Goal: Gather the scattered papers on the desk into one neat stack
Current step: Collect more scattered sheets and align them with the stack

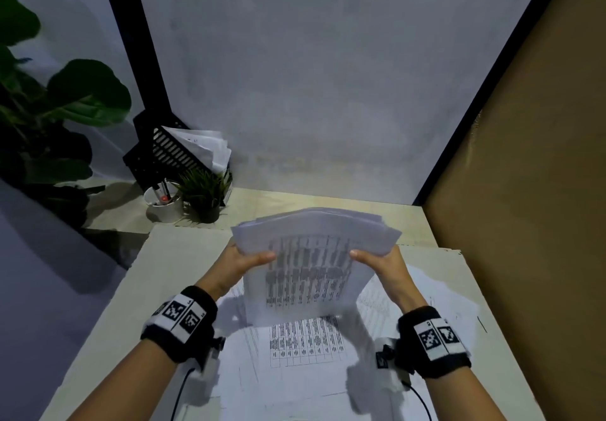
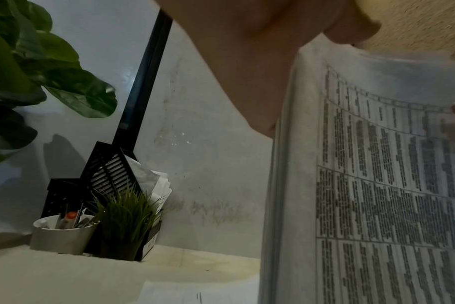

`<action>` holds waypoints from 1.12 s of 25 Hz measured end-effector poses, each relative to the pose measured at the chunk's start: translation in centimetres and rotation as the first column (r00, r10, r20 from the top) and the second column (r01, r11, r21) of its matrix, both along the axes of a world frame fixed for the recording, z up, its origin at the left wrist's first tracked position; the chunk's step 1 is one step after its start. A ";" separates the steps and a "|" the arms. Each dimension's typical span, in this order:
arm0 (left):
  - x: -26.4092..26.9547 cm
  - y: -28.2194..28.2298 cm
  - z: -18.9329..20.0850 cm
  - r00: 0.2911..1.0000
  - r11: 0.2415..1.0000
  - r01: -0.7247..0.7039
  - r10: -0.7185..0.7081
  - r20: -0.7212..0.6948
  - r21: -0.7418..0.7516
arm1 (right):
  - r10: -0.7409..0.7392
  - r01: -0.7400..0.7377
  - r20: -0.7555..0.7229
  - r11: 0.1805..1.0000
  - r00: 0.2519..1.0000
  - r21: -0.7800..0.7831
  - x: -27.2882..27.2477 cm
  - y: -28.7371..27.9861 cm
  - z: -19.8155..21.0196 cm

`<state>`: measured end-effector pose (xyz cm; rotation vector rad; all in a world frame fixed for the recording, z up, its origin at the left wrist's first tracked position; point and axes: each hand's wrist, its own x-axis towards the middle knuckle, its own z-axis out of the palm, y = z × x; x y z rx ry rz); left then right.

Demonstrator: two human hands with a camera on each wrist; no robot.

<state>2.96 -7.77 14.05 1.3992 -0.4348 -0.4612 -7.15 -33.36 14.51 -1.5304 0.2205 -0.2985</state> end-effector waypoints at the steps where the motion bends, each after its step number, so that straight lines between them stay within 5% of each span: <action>1: 0.1 0.0 0.1 1.000 1.000 0.009 -0.009 -0.001 0.004 | 0.009 -0.009 0.005 1.000 1.000 0.015 0.0 0.0 0.0; 5: -0.2 -0.7 0.4 0.999 0.999 0.038 -0.038 0.014 0.019 | 0.056 -0.056 -0.050 0.998 0.997 -0.004 0.5 1.0 0.1; 11: -0.8 -1.0 0.4 0.999 0.998 -0.043 0.044 -0.024 0.047 | -0.079 0.074 -0.101 0.996 0.992 -0.047 0.6 3.0 0.2; 16: -0.9 -0.3 3.4 0.992 0.999 0.023 -0.018 0.129 -0.040 | -0.088 0.085 0.092 0.996 0.992 0.040 0.1 3.3 2.1; 28: -0.3 -0.4 3.9 0.976 0.995 -0.095 0.095 0.198 -0.010 | -0.112 0.113 0.105 0.994 0.988 -0.004 1.4 3.4 3.4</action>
